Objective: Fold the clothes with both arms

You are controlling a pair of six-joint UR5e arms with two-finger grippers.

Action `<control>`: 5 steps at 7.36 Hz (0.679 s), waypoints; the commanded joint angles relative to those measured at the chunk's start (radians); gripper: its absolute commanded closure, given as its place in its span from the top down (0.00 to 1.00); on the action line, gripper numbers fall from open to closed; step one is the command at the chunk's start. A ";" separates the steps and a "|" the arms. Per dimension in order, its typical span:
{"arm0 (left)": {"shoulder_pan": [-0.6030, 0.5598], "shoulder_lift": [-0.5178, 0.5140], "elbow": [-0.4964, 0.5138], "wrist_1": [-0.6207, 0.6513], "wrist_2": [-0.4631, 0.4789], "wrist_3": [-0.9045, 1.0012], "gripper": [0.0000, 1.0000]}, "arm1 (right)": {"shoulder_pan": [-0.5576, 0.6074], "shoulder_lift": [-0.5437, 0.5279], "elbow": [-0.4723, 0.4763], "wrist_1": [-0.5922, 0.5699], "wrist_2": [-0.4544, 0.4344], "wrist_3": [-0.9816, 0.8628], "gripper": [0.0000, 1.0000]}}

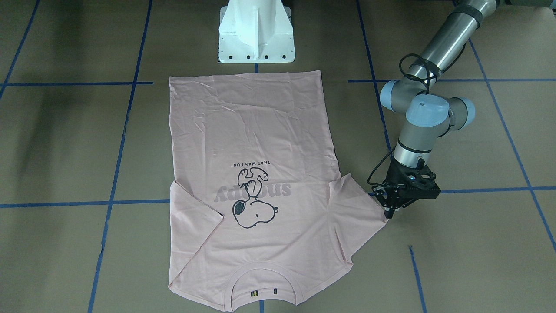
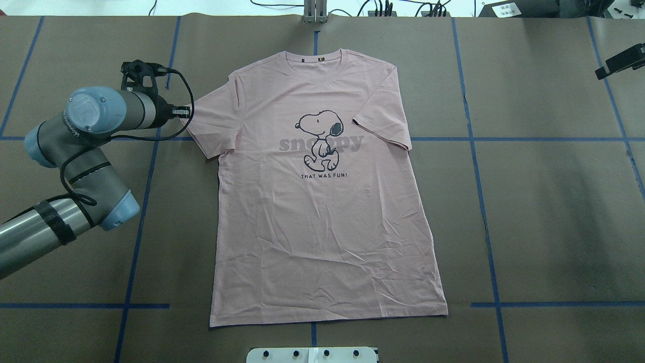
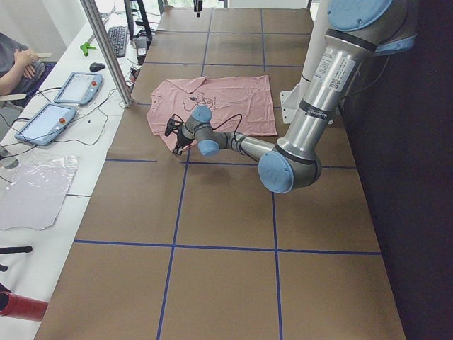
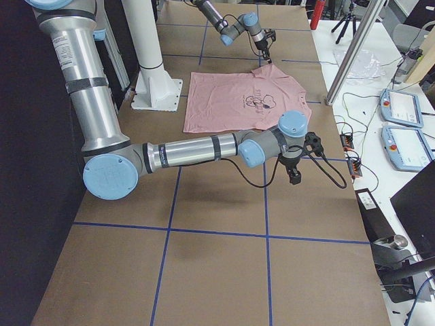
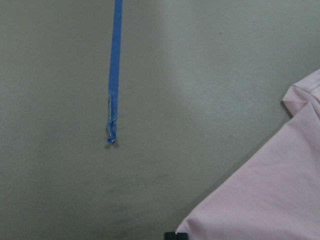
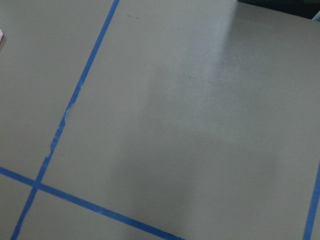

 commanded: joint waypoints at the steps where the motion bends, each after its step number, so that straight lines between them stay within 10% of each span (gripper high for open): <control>1: 0.001 -0.010 -0.141 0.165 -0.005 0.013 0.00 | 0.000 0.002 0.000 0.000 0.000 0.002 1.00; 5: 0.067 -0.263 -0.164 0.559 -0.001 -0.115 0.00 | 0.000 0.003 0.000 -0.002 -0.002 0.005 1.00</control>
